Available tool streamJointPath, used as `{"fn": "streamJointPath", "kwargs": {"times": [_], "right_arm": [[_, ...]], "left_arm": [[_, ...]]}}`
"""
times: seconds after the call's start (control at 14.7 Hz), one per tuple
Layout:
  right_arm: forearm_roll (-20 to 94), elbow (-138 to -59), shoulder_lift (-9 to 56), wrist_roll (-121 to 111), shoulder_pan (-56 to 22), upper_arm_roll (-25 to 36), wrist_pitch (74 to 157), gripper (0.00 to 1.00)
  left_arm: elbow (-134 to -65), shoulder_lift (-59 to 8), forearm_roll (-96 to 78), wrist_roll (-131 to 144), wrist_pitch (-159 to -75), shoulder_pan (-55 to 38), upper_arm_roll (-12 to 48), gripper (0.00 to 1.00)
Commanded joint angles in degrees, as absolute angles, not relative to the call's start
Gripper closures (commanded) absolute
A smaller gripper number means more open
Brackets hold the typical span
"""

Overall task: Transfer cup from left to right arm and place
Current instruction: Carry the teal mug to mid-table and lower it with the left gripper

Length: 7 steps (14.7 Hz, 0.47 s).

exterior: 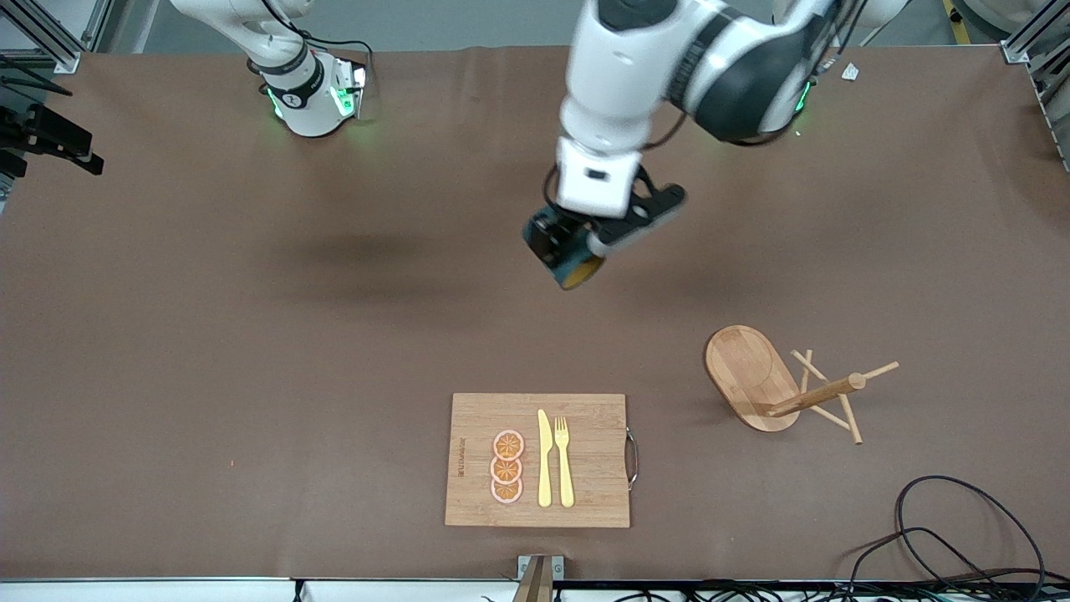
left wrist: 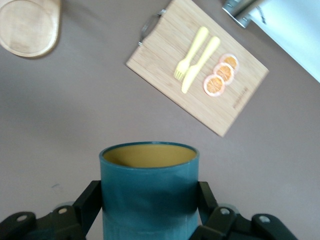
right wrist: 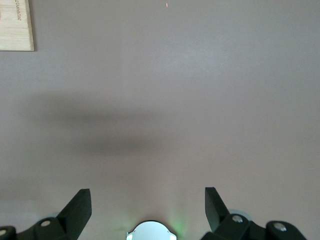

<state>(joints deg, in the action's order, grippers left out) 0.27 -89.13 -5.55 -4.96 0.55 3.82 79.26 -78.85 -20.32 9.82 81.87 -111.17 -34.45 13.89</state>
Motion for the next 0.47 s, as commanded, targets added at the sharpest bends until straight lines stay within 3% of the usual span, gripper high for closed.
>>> {"fn": "streamJointPath", "kwargs": {"times": [0.0, 0.41], "right_arm": [[0.4, -89.1, -6.1, -5.1, 0.9, 3.9, 78.8, 0.0], [0.4, -88.6, -5.6, -4.7, 0.9, 3.9, 78.9, 0.0]], "left_arm": [[-81.7, -20.4, 22.6, 82.9, -115.1, -40.8, 13.5, 0.42], [-82.3, -27.0, 48.2, 96.6, -118.8, -53.0, 14.0, 0.42]]}}
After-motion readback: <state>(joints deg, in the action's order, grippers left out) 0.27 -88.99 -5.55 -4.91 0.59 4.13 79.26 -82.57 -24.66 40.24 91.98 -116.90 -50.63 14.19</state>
